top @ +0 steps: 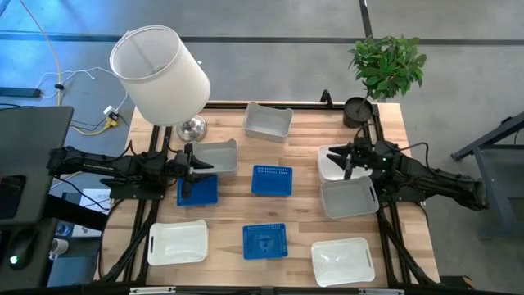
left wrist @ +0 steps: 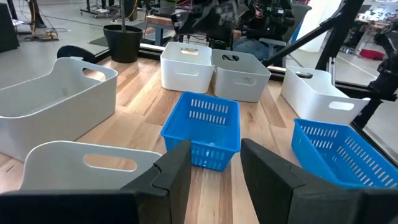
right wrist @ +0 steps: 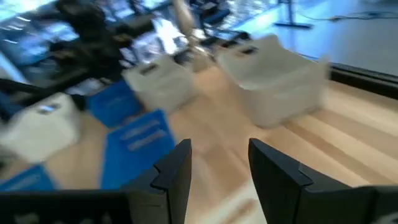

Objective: Stack baskets by color
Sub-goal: Stack the bottom gray bin on top of the top gray bin

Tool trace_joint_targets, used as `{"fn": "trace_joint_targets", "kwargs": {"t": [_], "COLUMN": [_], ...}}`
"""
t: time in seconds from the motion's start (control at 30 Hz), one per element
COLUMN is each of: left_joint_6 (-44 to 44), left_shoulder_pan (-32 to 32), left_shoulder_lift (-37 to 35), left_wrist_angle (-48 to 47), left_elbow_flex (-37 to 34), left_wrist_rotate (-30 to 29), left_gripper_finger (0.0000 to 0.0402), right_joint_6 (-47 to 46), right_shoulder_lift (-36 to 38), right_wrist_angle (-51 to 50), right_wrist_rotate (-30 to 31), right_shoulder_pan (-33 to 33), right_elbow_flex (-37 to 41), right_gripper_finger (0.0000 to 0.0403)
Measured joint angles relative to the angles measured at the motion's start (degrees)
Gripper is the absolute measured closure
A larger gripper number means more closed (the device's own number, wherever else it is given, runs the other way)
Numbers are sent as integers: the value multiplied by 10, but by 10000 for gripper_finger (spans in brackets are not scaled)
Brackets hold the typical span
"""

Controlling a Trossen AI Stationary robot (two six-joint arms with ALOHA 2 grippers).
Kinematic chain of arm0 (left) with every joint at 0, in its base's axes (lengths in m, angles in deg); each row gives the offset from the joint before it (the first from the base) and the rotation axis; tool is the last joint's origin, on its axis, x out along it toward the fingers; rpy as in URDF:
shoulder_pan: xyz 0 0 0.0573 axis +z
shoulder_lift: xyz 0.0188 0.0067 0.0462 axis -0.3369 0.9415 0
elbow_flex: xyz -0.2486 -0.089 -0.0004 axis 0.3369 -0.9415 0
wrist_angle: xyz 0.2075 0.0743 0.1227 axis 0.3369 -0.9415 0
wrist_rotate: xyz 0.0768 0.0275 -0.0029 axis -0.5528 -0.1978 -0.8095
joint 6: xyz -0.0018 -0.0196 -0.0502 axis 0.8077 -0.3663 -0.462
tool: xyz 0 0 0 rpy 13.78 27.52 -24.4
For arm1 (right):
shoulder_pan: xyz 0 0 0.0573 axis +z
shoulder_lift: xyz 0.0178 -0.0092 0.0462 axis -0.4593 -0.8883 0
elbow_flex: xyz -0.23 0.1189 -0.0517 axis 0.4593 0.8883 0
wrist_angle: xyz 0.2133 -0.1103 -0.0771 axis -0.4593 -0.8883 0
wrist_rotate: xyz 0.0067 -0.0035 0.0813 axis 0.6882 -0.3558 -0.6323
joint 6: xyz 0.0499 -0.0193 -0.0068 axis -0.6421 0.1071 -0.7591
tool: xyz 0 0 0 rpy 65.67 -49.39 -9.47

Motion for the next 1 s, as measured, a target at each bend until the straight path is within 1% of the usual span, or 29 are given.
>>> {"fn": "trace_joint_targets", "kwargs": {"t": [0.13,0.23,0.6,0.8,1.0], "left_joint_6": [-1,-2,-12,-25,-25], "left_shoulder_pan": [0,0,0,0,0], "left_shoulder_lift": [0,0,0,0,0], "left_wrist_angle": [0,0,0,0,0], "left_elbow_flex": [0,0,0,0,0], "left_wrist_rotate": [0,0,0,1,1], "left_gripper_finger": [273,273,273,273,273], "right_joint_6": [-6,-5,-6,-6,-2], "right_shoulder_lift": [0,0,-7,-56,-126], "right_wrist_angle": [-2,-27,-258,-347,-444], "right_wrist_rotate": [-41,-61,-59,-55,-75], "right_shoulder_pan": [0,0,0,0,0], "right_elbow_flex": [-40,-82,-262,-324,-377], "right_gripper_finger": [256,256,256,256,256]}}
